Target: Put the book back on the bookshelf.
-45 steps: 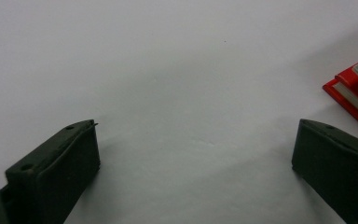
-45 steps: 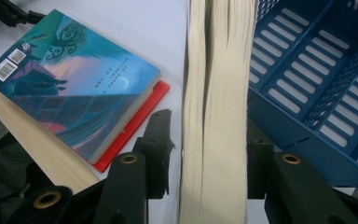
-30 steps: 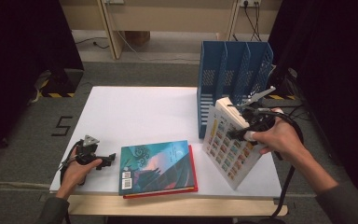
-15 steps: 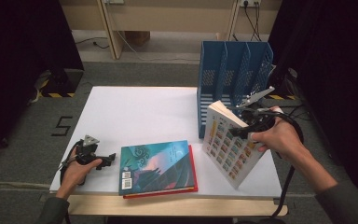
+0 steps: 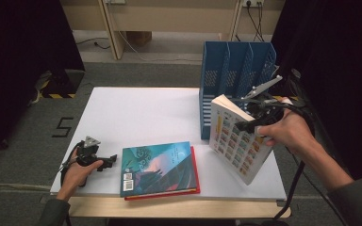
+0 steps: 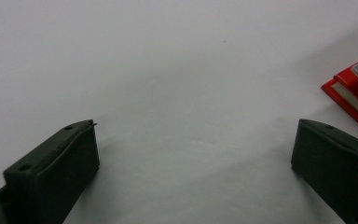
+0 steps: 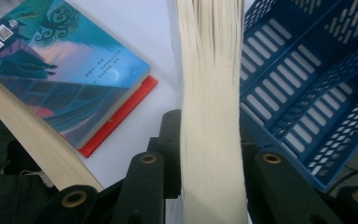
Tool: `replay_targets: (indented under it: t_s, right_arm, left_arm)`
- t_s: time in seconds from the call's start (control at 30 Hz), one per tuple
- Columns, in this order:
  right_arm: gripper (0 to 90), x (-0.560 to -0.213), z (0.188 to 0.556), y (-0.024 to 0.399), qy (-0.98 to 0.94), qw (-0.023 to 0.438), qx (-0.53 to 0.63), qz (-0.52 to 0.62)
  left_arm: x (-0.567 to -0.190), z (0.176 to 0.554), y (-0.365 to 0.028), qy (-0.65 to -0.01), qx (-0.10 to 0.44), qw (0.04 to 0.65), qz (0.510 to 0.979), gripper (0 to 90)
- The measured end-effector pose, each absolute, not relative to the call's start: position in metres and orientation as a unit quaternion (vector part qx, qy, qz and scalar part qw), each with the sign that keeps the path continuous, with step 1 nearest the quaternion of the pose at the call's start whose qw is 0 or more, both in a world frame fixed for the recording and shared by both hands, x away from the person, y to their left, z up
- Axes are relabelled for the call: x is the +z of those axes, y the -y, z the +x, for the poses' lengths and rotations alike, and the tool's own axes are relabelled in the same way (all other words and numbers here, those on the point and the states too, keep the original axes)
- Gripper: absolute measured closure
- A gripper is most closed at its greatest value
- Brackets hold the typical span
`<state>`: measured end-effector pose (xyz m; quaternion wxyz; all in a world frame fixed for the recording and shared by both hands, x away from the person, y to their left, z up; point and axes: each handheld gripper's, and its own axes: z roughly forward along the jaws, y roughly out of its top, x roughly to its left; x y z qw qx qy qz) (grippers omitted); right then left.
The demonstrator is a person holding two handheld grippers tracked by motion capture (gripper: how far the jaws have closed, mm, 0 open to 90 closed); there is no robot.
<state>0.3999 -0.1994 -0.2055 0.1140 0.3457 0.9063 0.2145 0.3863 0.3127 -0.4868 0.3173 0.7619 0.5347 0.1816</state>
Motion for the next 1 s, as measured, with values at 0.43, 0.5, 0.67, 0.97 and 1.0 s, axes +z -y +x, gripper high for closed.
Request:
replay_targets:
  t_s: [0.43, 0.5, 0.67, 0.97, 1.0]
  right_arm:
    - [73.7, -0.151, 0.413, 0.190, -0.890, 0.163, 0.243, 0.349]
    - [73.7, -0.145, 0.421, 0.188, -0.884, 0.169, 0.253, 0.356]
    - [73.7, -0.140, 0.437, 0.188, -0.874, 0.186, 0.267, 0.362]
    - [73.7, -0.135, 0.486, 0.180, -0.855, 0.222, 0.264, 0.387]
    - [73.7, -0.134, 0.491, 0.180, -0.852, 0.224, 0.268, 0.391]
  left_arm:
    - [-0.487, 0.386, -0.313, -0.535, 0.181, 0.317, 0.762, 0.0]
    - [-0.487, 0.386, -0.313, -0.535, 0.181, 0.318, 0.762, 0.0]
    - [-0.487, 0.386, -0.313, -0.534, 0.181, 0.317, 0.762, 0.0]
    - [-0.487, 0.386, -0.313, -0.534, 0.181, 0.317, 0.763, 0.0]
    - [-0.487, 0.386, -0.313, -0.535, 0.181, 0.318, 0.762, 0.0]
